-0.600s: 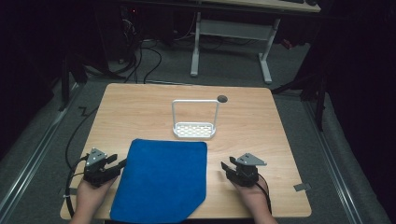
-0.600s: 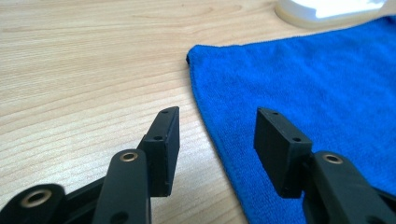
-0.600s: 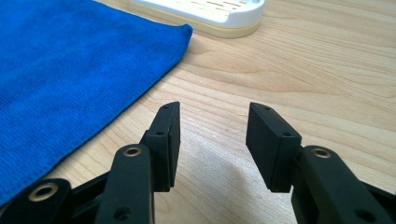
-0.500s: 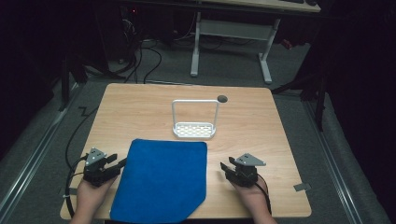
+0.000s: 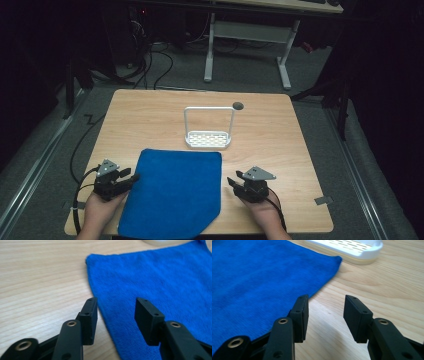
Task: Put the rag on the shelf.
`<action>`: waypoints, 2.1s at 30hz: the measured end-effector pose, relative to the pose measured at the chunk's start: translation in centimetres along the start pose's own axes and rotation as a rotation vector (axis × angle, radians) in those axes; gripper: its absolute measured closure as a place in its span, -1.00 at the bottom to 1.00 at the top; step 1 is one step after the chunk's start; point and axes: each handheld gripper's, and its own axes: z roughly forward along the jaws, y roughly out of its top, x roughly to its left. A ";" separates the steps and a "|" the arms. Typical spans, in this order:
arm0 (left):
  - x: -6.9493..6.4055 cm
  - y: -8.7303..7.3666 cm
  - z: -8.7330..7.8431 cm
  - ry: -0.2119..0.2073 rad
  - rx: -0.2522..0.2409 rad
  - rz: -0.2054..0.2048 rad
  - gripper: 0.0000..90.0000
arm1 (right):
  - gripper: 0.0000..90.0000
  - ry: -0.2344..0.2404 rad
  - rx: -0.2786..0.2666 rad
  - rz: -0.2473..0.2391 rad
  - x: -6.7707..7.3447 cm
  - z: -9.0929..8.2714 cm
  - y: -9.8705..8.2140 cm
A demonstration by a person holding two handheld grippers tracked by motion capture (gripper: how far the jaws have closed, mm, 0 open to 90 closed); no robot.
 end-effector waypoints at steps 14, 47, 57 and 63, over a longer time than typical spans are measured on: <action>-3.5 -0.5 0.7 -0.036 0.107 0.140 0.65 | 0.69 0.122 0.040 -0.106 4.0 2.7 1.4; -13.6 0.1 4.0 -0.369 0.146 0.302 0.61 | 0.87 -0.020 0.146 0.015 -1.9 -5.0 -4.2; -9.9 0.9 3.8 -0.222 0.029 0.174 0.24 | 0.63 -0.003 0.097 0.040 -2.1 -4.9 -3.8; -8.3 2.0 5.2 -0.133 0.006 0.110 0.09 | 0.59 -0.019 0.077 0.056 -2.6 -4.8 -3.6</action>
